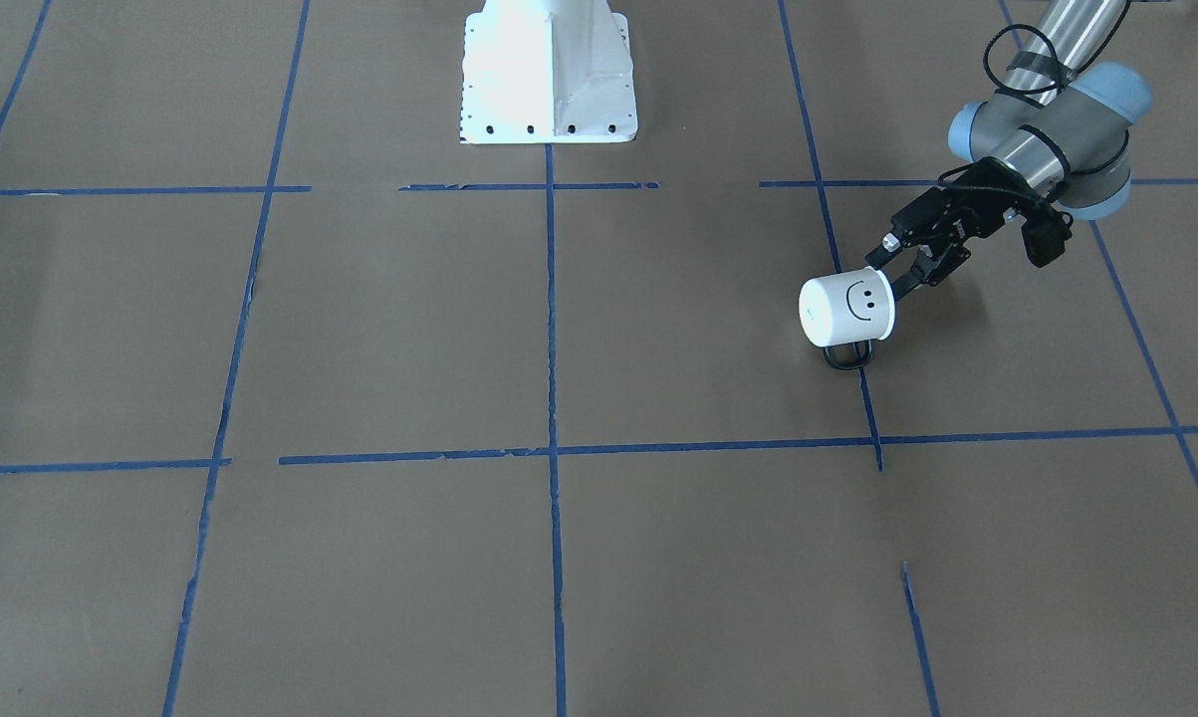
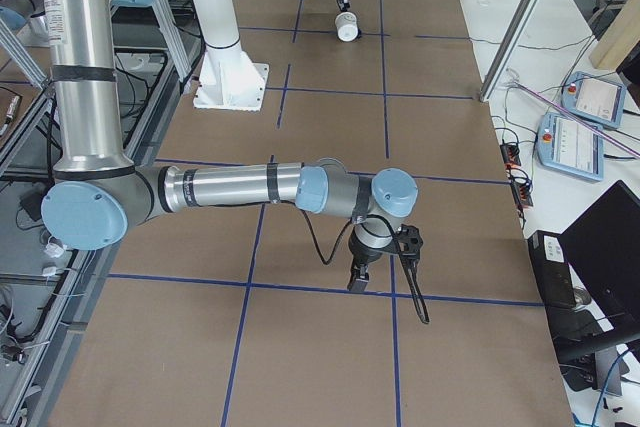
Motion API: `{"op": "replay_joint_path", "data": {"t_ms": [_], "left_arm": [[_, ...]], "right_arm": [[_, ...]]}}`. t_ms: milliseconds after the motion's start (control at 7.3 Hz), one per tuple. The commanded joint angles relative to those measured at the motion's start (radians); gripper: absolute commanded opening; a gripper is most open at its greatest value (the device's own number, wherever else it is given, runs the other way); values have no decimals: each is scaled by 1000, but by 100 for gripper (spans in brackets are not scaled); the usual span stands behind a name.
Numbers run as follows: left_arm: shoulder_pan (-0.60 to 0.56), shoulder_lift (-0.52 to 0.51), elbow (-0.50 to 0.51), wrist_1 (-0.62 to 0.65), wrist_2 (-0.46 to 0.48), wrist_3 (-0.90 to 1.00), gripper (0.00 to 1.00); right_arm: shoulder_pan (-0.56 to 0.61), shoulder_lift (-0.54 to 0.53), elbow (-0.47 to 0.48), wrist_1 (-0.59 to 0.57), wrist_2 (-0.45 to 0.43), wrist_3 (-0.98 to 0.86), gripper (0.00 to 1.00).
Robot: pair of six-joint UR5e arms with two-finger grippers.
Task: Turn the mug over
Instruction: 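Close the left gripper on the open rim of the white mug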
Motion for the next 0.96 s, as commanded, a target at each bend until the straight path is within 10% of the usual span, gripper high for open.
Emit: {"op": "replay_joint_path", "data": {"t_ms": [0, 274, 822], "left_arm": [[24, -35, 75, -99, 15, -28, 70], [24, -90, 127, -119, 8, -98, 3], [13, -183, 115, -121, 8, -255, 0]], "right_arm": [[0, 0, 0, 0, 0, 0, 100], [0, 0, 0, 0, 0, 0, 100], [0, 0, 0, 0, 0, 0, 100]]}}
